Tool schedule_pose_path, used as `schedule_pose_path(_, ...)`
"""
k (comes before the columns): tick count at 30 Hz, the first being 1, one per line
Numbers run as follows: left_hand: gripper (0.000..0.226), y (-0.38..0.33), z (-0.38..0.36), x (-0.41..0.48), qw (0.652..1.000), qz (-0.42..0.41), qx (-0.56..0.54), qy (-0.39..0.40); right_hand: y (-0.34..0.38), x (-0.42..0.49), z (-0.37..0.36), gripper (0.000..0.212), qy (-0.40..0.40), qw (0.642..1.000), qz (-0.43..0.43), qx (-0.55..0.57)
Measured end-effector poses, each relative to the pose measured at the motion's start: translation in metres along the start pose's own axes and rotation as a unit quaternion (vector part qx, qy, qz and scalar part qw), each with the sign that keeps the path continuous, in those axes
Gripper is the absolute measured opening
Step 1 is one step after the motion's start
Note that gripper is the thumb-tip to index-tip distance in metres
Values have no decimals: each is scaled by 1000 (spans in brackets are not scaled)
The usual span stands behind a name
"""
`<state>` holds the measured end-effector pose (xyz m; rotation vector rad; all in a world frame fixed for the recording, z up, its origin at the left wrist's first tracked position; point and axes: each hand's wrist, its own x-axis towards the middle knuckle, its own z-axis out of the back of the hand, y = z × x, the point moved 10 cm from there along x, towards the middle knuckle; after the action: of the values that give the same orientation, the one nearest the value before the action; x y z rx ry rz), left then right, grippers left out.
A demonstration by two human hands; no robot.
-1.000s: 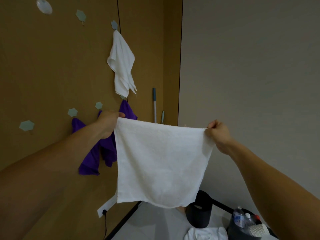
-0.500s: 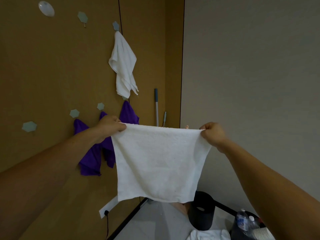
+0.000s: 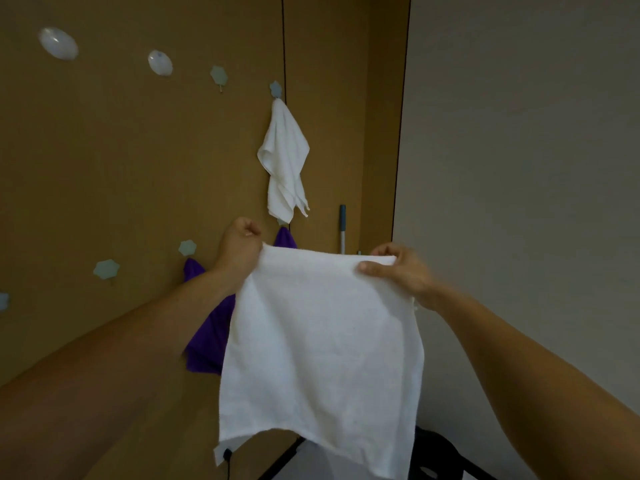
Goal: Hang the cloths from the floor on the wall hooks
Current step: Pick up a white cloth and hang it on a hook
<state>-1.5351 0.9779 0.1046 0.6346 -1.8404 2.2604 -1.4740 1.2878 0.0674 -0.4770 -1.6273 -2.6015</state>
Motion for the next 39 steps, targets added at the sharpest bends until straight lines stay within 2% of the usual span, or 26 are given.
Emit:
schedule_pose_path(1,13,-5,-1,3,1000,-13,7,21,8,6,-7,53,14,1000,13,-4)
schedule_pose_path(2,12,-10,-4,6,998,-31,25,56,14,13,-13,47,22,1000,22,-4)
schedule_pose_path(5,48,-16,-20,11,968,-62,121,210,35,38,-32,36,28,998,52,31)
schedule_pose_path(7,45,-14,-21,21,942,-64,181,275,49,57,-45,32,24,997,72,33)
schedule_pose_path(8,39,-14,-17,30,938,-62,193,281,56,66,-53,31,25,996,82,30)
schedule_pose_path(16,28,-7,28,136,977,-57,97,179,111,153,-116,3,27,989,130,64)
schedule_pose_path(19,32,-11,39,176,982,-84,95,137,141,182,-140,22,52,985,146,81)
schedule_pose_path(22,33,-27,49,206,966,-155,182,97,165,209,-157,30,69,981,163,81)
schedule_pose_path(26,30,-51,62,237,949,-233,207,43,189,252,-167,17,23,974,194,118)
schedule_pose_path(31,37,-67,72,282,943,-242,226,-2,216,311,-175,32,-32,966,227,118)
schedule_pose_path(36,37,-97,78,336,924,-261,270,-64,249,382,-177,34,-49,960,252,113)
schedule_pose_path(39,35,-117,78,367,895,-280,332,-102,275,421,-176,26,-58,949,279,136)
